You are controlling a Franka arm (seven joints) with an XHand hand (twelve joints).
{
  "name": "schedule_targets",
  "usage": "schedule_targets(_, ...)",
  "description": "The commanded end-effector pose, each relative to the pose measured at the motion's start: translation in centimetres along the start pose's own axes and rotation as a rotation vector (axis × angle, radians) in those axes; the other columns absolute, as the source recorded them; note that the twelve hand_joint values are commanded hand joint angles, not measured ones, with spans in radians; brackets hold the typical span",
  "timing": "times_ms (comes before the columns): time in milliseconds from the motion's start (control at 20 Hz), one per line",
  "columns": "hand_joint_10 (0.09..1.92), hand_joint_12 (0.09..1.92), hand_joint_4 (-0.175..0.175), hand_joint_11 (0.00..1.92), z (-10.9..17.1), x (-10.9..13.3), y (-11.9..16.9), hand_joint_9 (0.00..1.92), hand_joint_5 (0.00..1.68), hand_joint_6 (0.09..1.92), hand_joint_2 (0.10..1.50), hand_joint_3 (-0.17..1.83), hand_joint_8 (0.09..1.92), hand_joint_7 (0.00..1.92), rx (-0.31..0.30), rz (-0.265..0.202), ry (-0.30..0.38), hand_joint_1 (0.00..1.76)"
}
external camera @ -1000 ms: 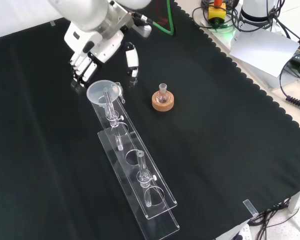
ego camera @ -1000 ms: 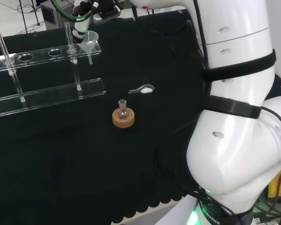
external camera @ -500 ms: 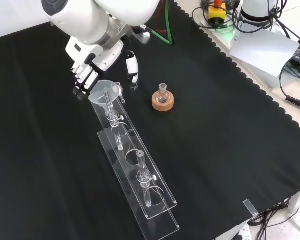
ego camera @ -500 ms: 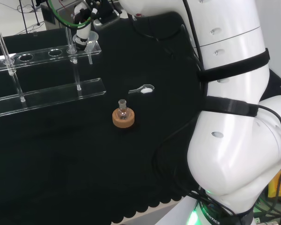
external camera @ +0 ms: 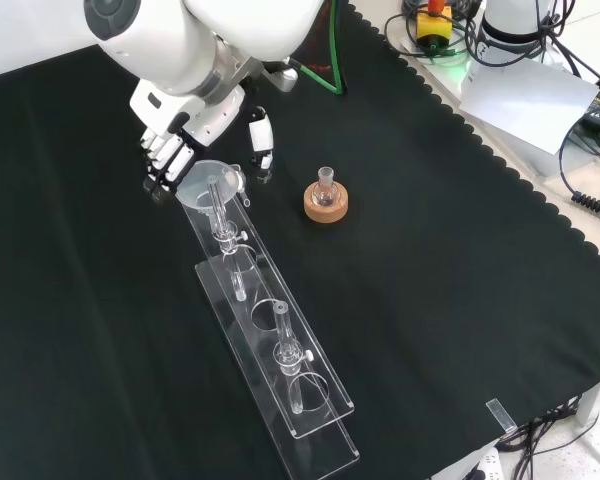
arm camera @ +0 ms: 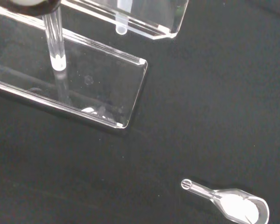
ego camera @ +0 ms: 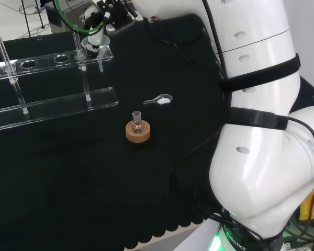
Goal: Pick up the funnel from the transparent funnel stand.
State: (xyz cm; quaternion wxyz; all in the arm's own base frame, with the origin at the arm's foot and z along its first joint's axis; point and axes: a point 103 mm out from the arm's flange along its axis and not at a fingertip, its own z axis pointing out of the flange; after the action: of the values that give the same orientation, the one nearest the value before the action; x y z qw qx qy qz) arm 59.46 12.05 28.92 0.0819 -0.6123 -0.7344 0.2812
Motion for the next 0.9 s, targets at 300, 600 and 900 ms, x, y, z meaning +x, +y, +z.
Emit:
schedule_targets(300,0.82,1.44,-0.098,0.18,0.55,-0.28,1.26,0.16,0.07,0.09,0.63,0.45,0.47,0.00,0.010,-0.001,-0.008,0.71)
schedule_targets(600,0.77,1.43,-0.099,0.20,0.69,-0.18,1.68,0.27,0.09,0.09,0.61,0.50,0.56,0.00,0.012,-0.006,-0.018,0.72)
schedule_targets(900,0.67,1.41,-0.097,0.23,0.66,-0.07,1.73,0.47,0.19,0.09,0.59,0.54,0.70,0.07,0.018,-0.002,-0.046,0.74)
